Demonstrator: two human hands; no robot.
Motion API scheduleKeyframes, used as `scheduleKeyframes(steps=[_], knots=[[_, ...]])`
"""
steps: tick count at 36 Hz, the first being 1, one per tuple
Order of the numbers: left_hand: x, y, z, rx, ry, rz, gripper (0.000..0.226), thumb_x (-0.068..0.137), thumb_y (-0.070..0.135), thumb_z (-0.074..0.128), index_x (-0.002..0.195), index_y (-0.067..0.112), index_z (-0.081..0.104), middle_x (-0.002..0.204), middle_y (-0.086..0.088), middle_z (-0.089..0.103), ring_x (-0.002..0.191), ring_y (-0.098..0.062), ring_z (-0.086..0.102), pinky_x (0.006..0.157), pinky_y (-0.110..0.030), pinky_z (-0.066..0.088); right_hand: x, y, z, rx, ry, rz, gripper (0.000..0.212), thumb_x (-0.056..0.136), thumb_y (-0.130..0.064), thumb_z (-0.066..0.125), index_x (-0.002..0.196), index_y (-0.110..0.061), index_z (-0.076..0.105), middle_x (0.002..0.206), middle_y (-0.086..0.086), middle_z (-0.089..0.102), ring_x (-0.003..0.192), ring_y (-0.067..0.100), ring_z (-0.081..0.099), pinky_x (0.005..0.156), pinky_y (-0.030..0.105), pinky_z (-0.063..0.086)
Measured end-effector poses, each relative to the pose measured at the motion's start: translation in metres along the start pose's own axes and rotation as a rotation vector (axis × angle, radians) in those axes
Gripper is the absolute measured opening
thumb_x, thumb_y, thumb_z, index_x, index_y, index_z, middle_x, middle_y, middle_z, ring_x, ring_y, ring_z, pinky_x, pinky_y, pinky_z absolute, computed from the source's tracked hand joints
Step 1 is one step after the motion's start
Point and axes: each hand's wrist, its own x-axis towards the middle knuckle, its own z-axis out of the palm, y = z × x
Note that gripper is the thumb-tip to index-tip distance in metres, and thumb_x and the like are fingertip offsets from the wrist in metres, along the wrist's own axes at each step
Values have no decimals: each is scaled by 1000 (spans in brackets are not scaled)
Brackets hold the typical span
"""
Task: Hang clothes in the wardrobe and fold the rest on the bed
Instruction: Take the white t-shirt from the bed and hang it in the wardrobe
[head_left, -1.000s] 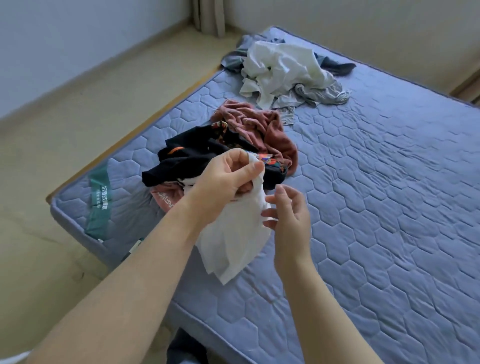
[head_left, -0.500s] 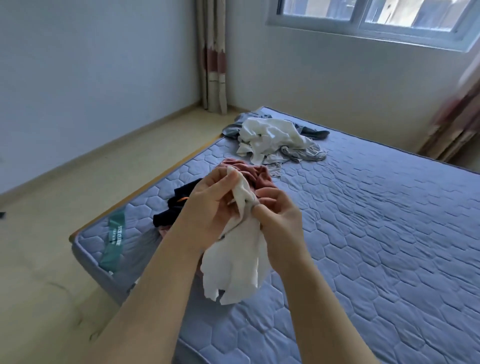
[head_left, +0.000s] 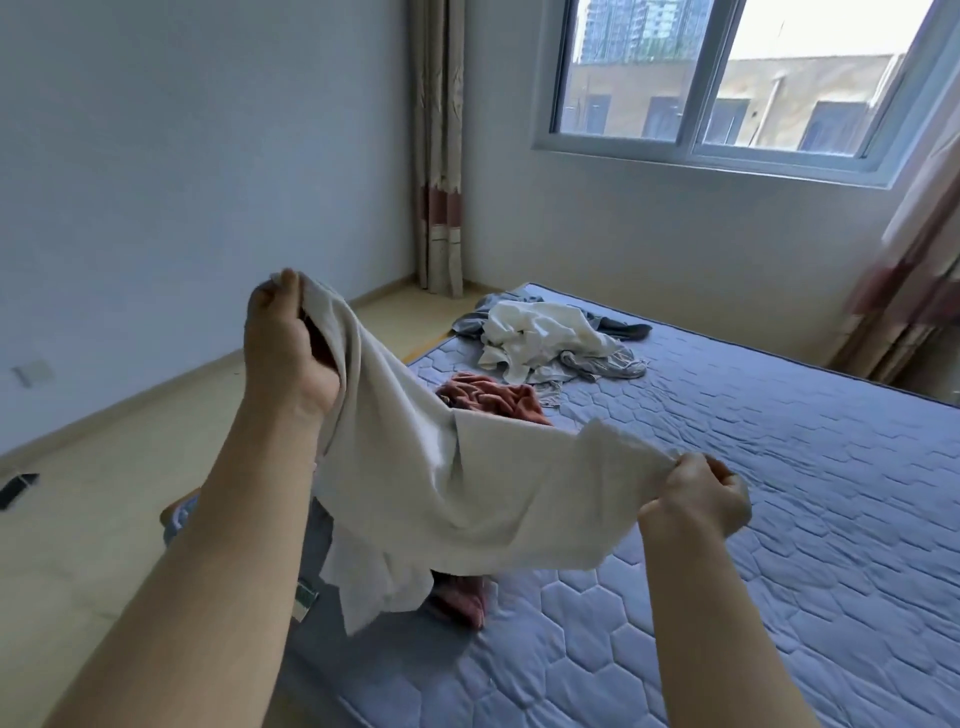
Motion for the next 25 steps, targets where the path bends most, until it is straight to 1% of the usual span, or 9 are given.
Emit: scheduleKeyframes(steps=[4,6,9,12,14,16,18,20,25], knots=[[1,15,10,-94,-106,25,21,99,24,43,79,18,47,77,3,50,76,-10,51,76,-24,44,-2,-3,5,-16,-141,-76,25,86,4,50,77,-18,56,76,-3,53,69,14,53,52,13,42],[-5,12,22,-92,-177,-30,21,99,24,44,78,19,45,75,5,48,74,-8,51,73,-21,44,-14,-4,11,-77,-428,-117,27,85,6,54,105,-12,60,95,0,55,75,9,53,58,13,45],[-18,-4,41,-114,-315,-247,13,88,29,55,85,21,46,76,4,49,73,-9,53,67,-22,49,-33,8,18,-225,-840,-184,63,78,1,70,131,-23,46,114,-6,49,99,11,53,91,30,46],[-40,-17,57,-145,-425,-430,50,69,33,63,110,20,38,84,-2,47,80,-16,52,69,-27,55,-49,32,24,-400,-1140,-222,94,52,-22,89,128,-51,40,127,-10,51,119,13,51,105,37,41],[-52,-26,66,-204,-485,-472,57,66,31,64,114,19,36,86,-6,46,82,-20,50,68,-34,56,-56,42,25,-505,-1246,-255,88,55,-23,87,124,-52,40,122,-16,55,111,0,53,92,23,49],[-60,-31,70,-223,-537,-495,54,68,30,61,113,18,34,84,-5,47,79,-19,51,65,-32,57,-59,43,24,-525,-1217,-275,53,76,-13,74,112,-43,49,95,-23,61,90,-5,58,70,10,47],[-64,-30,70,-238,-559,-497,47,74,29,57,113,16,36,84,-6,50,80,-19,54,63,-33,58,-56,41,23,-535,-1097,-296,16,89,-11,59,92,-27,60,75,-14,59,78,8,56,63,16,43],[-62,-29,65,-233,-571,-461,38,77,27,55,109,14,42,85,-7,52,81,-20,55,65,-34,58,-50,38,22,-486,-1010,-292,24,93,-9,51,72,-16,58,66,-3,52,70,15,47,59,24,37],[-53,-40,41,163,-617,-268,4,91,22,50,91,22,54,83,7,64,79,-11,53,78,-32,43,-46,16,21,-263,-931,-162,24,95,-11,51,73,-14,60,68,-2,58,65,9,53,50,15,42]])
